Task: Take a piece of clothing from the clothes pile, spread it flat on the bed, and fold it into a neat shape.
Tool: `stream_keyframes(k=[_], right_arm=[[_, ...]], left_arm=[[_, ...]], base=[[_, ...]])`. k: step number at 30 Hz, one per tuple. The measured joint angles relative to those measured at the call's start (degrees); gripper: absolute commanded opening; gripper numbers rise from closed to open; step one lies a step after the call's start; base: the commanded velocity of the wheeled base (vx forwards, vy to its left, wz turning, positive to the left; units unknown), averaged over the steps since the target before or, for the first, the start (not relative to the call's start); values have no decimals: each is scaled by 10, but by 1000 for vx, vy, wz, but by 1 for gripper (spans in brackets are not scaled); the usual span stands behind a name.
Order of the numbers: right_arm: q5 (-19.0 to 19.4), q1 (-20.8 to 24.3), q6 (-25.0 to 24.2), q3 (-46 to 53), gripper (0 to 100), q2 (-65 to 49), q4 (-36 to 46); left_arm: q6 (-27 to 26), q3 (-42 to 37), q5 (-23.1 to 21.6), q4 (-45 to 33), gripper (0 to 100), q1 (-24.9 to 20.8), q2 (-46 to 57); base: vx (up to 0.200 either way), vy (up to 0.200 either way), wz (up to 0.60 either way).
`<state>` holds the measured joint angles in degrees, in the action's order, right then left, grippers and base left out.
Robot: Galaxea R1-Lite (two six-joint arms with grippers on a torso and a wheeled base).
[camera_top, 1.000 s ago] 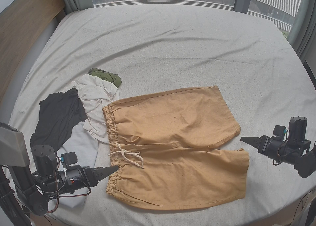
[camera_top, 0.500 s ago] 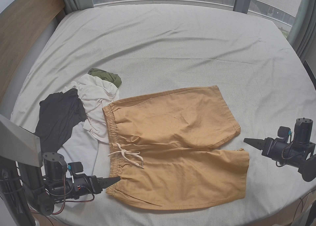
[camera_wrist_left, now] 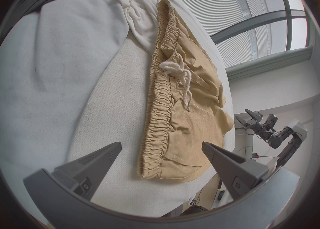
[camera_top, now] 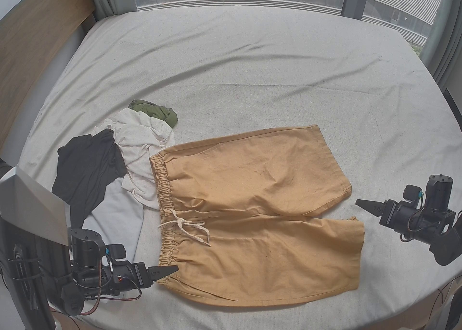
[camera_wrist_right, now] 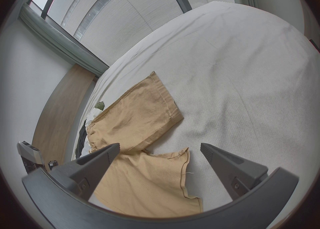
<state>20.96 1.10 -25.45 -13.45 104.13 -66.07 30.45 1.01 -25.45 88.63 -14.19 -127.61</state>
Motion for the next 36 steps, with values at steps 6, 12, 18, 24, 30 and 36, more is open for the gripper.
stream_keyframes(k=[6,12,18,24,30,36], right_arm=[[-1,-2,1,4,100,9,-2],[-1,-2,1,6,100,12,-1],[-1,-3,2,7,100,14,-1],[0,-5,3,8,100,13,0],[2,-5,42,39,100,10,6],[3,-2,99,98,100,14,9]], left_arm=[[1,0,0,-1,0,-4,-2],[3,0,0,-18,0,-7,-3],[0,0,0,-49,0,-16,-1],[-1,0,0,-43,0,-18,-1],[-1,0,0,-20,0,-17,-4],[-1,0,0,-3,0,-18,-8]], base=[[0,0,0],[0,0,0],[0,0,0],[0,0,0],[0,0,0],[0,0,0]])
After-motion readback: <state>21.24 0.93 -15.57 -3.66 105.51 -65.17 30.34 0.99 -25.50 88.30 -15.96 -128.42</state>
